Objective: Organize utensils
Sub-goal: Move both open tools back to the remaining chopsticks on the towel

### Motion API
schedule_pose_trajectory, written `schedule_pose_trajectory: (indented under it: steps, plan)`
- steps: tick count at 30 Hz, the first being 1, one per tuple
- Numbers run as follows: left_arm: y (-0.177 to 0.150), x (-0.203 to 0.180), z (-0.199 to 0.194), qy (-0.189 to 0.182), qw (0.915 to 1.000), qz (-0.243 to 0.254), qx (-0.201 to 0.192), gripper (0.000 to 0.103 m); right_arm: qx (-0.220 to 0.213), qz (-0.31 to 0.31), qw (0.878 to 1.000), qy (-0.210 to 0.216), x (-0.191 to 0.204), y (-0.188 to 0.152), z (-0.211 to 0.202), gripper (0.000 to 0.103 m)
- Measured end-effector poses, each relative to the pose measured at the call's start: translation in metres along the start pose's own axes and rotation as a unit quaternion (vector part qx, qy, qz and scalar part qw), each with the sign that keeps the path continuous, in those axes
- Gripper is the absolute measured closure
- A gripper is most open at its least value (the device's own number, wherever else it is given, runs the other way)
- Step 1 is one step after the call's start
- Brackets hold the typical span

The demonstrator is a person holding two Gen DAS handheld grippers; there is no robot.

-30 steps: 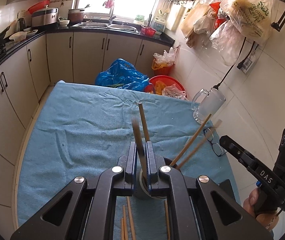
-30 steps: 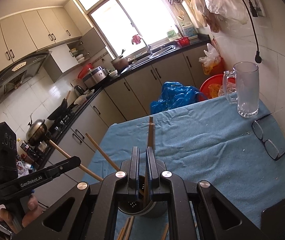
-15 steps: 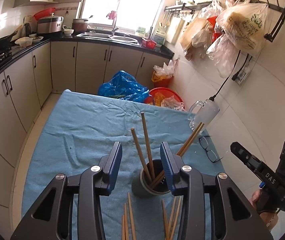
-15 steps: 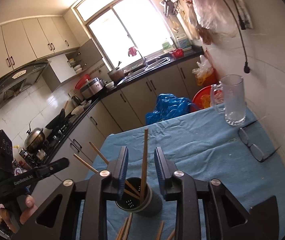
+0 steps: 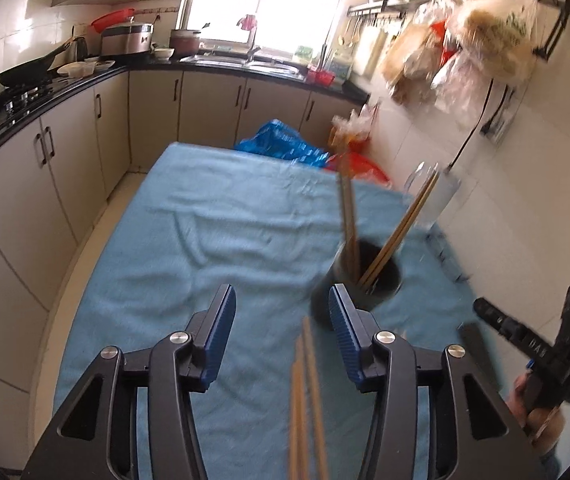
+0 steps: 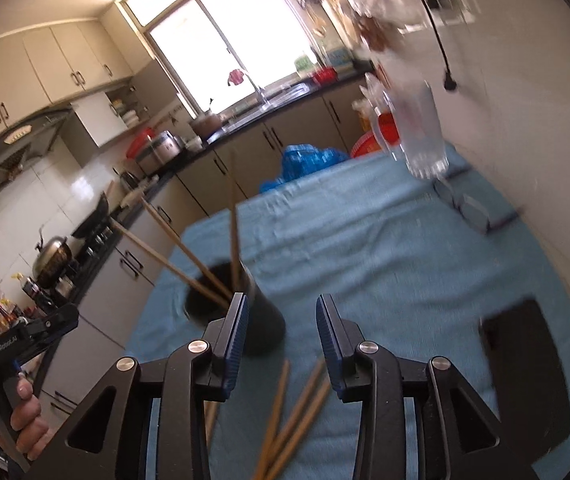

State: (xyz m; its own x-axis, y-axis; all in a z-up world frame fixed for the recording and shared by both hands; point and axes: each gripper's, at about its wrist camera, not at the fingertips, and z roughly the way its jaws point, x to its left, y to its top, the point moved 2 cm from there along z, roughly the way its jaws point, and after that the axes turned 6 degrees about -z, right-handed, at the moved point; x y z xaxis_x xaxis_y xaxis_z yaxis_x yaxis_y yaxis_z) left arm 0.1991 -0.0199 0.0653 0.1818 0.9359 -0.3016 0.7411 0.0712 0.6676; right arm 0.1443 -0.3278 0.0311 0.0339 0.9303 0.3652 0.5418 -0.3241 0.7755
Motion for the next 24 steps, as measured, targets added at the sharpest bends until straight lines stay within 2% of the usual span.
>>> schedule_pose_trajectory:
  steps: [5,10,15,18,20,24]
  plan:
    - [-0.051,0.023,0.018,0.027,0.9992,-0.013,0.025,0.055,0.037,0.028,0.999,-0.011,-0.02,-0.041,0.013,0.065]
    - [-0.096,0.038,0.026,0.082,0.9966,-0.004,0.004,0.055,0.03,0.023,0.999,-0.04,-0.03,-0.07,0.012,0.065]
    - [-0.118,0.037,0.033,0.079,0.9967,0.016,-0.003,0.05,0.041,0.024,0.998,-0.047,-0.031,-0.088,0.014,0.065]
    - [-0.12,0.034,0.033,0.083,0.9962,0.023,-0.012,0.049,0.044,0.013,0.998,-0.049,-0.025,-0.093,0.013,0.065]
    - [-0.12,0.034,0.031,0.079,0.9964,0.026,-0.018,0.044,0.048,0.008,0.998,-0.049,-0.021,-0.096,0.012,0.065]
    - [-0.119,0.035,0.035,0.066,0.9976,0.02,-0.007,0.044,0.055,0.004,0.997,-0.047,-0.017,-0.098,0.011,0.065]
